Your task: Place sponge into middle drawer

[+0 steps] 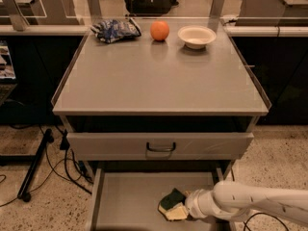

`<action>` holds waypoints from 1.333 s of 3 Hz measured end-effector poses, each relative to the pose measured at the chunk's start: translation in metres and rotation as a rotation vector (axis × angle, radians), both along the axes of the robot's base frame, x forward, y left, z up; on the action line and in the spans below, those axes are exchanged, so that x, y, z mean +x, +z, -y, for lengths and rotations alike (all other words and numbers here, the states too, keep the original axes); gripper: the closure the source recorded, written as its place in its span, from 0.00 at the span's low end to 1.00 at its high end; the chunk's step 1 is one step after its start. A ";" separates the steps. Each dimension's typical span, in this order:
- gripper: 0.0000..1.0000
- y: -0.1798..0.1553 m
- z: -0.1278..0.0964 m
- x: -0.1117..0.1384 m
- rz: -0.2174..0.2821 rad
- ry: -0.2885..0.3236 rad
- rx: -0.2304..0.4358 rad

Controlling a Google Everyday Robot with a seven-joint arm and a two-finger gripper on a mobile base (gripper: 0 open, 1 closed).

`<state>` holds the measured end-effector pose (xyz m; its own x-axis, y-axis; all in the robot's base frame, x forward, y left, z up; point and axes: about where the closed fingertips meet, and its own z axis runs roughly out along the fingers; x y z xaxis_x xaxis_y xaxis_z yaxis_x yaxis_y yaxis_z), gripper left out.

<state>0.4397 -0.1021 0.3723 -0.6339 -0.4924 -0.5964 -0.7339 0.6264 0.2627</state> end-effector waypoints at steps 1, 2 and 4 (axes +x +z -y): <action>1.00 -0.027 0.002 0.002 -0.053 -0.027 -0.004; 0.83 -0.022 0.002 0.002 -0.053 -0.027 -0.004; 0.29 -0.022 0.002 0.002 -0.053 -0.026 -0.004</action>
Offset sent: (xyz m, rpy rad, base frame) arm 0.0015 -0.0019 -0.0276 -0.0040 0.0527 -0.0266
